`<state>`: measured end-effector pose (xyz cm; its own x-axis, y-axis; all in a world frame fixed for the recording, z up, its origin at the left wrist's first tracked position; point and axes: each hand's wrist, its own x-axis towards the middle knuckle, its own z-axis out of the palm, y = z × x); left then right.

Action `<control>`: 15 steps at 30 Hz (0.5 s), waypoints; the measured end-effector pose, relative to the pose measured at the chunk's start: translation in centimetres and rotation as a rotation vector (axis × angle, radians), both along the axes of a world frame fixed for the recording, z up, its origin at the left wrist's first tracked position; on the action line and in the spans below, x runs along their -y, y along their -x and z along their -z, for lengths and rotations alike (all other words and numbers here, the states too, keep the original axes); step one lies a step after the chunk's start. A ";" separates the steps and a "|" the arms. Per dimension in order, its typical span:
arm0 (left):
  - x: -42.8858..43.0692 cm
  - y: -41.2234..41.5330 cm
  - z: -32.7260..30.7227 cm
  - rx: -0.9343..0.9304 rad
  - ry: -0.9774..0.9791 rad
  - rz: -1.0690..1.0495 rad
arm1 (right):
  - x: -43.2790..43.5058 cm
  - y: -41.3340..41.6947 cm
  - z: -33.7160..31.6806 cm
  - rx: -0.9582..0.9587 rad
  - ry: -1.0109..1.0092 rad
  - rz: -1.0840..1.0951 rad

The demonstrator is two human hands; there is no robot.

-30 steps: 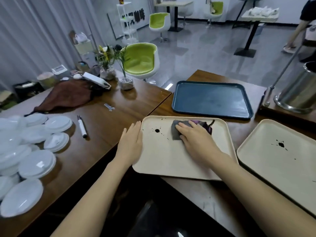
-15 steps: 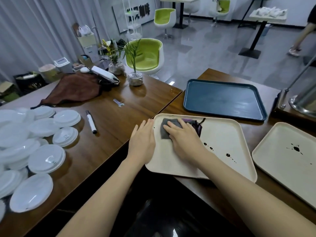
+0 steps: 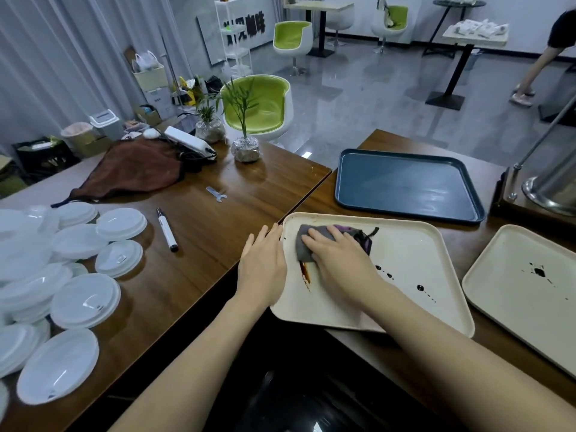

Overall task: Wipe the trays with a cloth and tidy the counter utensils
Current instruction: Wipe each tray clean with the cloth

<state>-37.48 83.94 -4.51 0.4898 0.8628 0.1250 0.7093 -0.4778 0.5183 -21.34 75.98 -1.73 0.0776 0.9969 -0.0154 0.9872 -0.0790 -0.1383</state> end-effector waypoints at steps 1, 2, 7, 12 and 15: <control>0.0 0.0 0.0 0.000 -0.004 -0.001 | -1.5 0.1 -0.1 -0.010 0.006 0.034; 0.0 0.0 0.1 -0.003 -0.007 -0.002 | -2.6 0.3 -0.1 -0.020 0.010 0.060; 0.0 0.0 0.2 0.018 -0.022 -0.009 | -2.6 1.3 -0.5 -0.018 -0.038 -0.012; -0.1 -0.1 0.2 0.039 -0.010 -0.020 | 2.3 2.2 -1.5 -0.105 0.012 -0.142; 0.2 -0.2 -0.2 0.041 -0.003 -0.035 | 3.5 2.6 -1.6 -0.100 0.033 -0.142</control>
<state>-37.24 83.74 -4.35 0.4536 0.8790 0.1469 0.7041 -0.4545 0.5456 -23.92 72.51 -0.17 -0.0673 0.9965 -0.0491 0.9702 0.0539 -0.2360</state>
